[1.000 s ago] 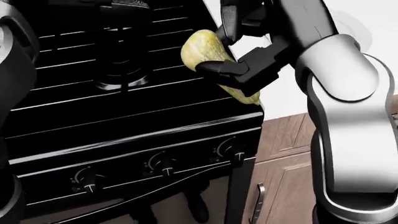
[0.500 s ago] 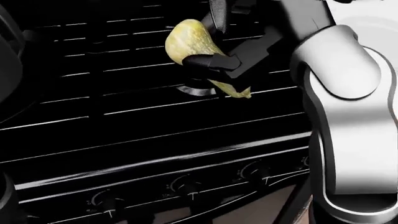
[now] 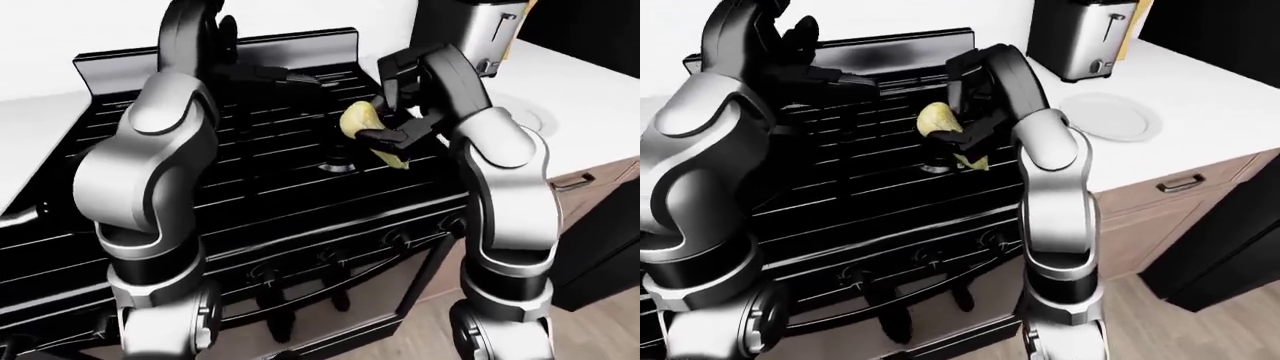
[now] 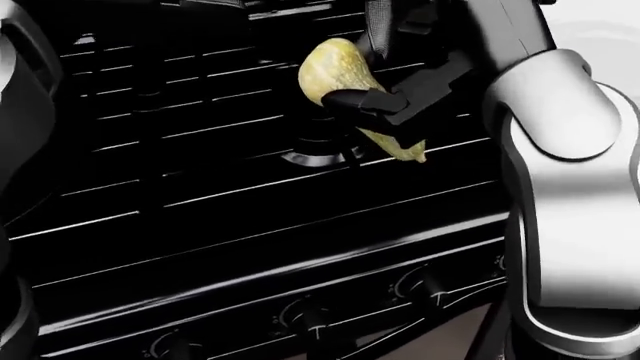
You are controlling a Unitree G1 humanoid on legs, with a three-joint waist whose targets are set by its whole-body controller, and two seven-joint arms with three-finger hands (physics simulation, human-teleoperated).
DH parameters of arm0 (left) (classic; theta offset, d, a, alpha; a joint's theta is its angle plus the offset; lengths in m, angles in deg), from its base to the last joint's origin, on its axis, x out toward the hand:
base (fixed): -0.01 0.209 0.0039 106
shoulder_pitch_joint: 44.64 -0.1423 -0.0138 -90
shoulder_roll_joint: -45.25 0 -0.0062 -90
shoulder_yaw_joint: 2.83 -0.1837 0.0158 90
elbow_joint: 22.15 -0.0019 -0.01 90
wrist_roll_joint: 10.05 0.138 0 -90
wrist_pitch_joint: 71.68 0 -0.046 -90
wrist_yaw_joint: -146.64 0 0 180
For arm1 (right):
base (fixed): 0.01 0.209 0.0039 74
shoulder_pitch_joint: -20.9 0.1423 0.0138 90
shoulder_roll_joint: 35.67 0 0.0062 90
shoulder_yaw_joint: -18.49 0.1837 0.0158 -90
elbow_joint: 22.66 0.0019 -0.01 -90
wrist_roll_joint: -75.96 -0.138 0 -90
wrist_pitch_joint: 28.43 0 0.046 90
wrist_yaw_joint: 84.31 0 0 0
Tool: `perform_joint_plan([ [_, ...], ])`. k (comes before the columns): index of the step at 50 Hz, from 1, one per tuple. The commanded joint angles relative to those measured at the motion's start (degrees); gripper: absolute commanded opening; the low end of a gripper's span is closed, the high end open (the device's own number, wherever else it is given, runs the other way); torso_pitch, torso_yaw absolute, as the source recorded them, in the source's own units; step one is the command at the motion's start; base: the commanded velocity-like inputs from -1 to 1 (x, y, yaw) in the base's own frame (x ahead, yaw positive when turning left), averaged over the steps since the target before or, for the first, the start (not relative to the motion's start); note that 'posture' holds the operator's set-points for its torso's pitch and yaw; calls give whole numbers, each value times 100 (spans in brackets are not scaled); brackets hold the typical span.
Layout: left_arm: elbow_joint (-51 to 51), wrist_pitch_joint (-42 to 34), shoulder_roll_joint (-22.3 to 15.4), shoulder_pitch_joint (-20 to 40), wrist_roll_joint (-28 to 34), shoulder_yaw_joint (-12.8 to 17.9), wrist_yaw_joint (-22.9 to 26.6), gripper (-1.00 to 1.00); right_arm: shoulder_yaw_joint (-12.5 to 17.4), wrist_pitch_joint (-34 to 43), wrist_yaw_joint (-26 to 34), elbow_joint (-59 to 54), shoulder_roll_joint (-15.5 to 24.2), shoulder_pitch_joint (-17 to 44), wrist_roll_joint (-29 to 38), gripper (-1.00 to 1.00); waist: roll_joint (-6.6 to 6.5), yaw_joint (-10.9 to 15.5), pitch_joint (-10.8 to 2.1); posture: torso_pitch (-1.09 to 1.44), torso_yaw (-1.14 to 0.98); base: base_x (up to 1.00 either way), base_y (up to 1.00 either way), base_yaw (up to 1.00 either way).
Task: Pick the squash from the plate and place it in the pan.
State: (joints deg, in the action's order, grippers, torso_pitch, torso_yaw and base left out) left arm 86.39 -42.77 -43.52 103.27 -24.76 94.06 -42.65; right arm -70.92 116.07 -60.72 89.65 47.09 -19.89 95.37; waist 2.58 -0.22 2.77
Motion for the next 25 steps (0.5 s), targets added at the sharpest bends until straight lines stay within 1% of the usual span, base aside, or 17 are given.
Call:
perform_joint_plan([
  [1,183,238,-97,184,92,153,-59,100,-14,-413,-60,431,-44,336,-97,-100,85,103,-187,0,0,-70,88,0],
  [2,184,242,-97,181,92,152,-60,100,-18,-411,-56,439,-48,332,-94,-100,83,168,-177,0,0,-70,88,0],
  [3,188,240,-96,181,90,152,-60,100,-15,-408,-55,443,-51,333,-91,-100,13,141,-177,0,0,-70,88,0],
  [6,205,223,-95,181,83,155,-68,100,21,-393,-61,469,-65,356,-119,-100,-74,210,-186,0,0,-62,71,0],
  [7,216,211,-93,182,80,155,-72,100,22,-382,-69,479,-70,363,-127,-100,-338,171,-253,0,0,-13,13,0],
  [8,214,216,-95,179,80,156,-73,100,37,-376,-86,475,-76,374,-141,-100,-651,102,-71,0,0,0,0,0],
  [9,223,204,-97,184,75,159,-76,100,53,-372,-104,474,-83,377,-164,-100,-940,114,-13,0,0,0,0,0],
  [10,224,201,-98,185,73,161,-78,100,50,-367,-111,475,-76,374,-173,-100,-876,139,62,0,0,0,0,0],
  [11,235,193,-96,182,71,156,-81,100,57,-367,-120,476,-72,370,-189,-100,-708,125,111,0,0,0,0,0],
  [13,233,196,-94,181,72,152,-82,100,52,-341,-130,488,-58,383,-200,-100,-581,87,2,0,0,0,0,0],
  [14,232,199,-96,179,73,151,-81,100,53,-343,-135,484,-54,382,-206,-100,-529,70,-27,0,0,0,0,0],
  [19,208,223,-93,178,83,144,-76,100,60,-363,-169,479,-31,381,-273,-100,-211,96,52,0,0,0,0,0],
  [21,188,242,-95,178,87,146,-71,100,56,-371,-182,471,-30,381,-282,-100,-20,130,67,0,0,0,0,0],
  [22,191,237,-97,183,86,147,-70,100,53,-378,-185,468,-28,379,-287,-100,114,156,53,0,0,0,0,0],
  [23,194,232,-98,186,84,149,-70,100,53,-377,-187,468,-29,380,-293,-100,8,151,69,0,0,0,0,0],
  [24,198,226,-100,190,83,154,-71,100,49,-380,-192,464,-24,379,-293,-100,-41,112,91,0,0,0,0,0],
  [25,187,240,-103,185,83,158,-67,100,49,-376,-195,469,-26,382,-296,-100,-65,92,63,0,0,0,0,0],
])
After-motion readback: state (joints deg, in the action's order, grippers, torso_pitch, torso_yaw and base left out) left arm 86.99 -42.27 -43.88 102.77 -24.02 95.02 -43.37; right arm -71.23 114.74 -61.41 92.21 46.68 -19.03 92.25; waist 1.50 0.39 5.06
